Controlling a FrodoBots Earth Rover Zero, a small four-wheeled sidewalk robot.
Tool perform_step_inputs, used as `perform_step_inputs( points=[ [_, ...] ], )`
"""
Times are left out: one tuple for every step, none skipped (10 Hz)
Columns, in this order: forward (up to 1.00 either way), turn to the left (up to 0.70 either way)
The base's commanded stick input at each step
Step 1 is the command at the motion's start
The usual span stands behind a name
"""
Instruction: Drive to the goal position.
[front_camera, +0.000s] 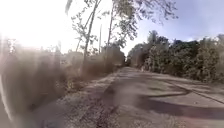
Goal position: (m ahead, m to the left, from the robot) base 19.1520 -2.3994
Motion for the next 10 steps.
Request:
perform_step_inputs(
  points=[
    [0.7,-0.11],
    [0.7,-0.05],
    [0.7,0.0],
    [0.7,0.0],
    [0.7,0.0],
    [0.7,0.0],
    [0.7,0.0],
    [0.7,0.0],
    [0.7,0.0],
    [0.7,0.0]
  ],
)
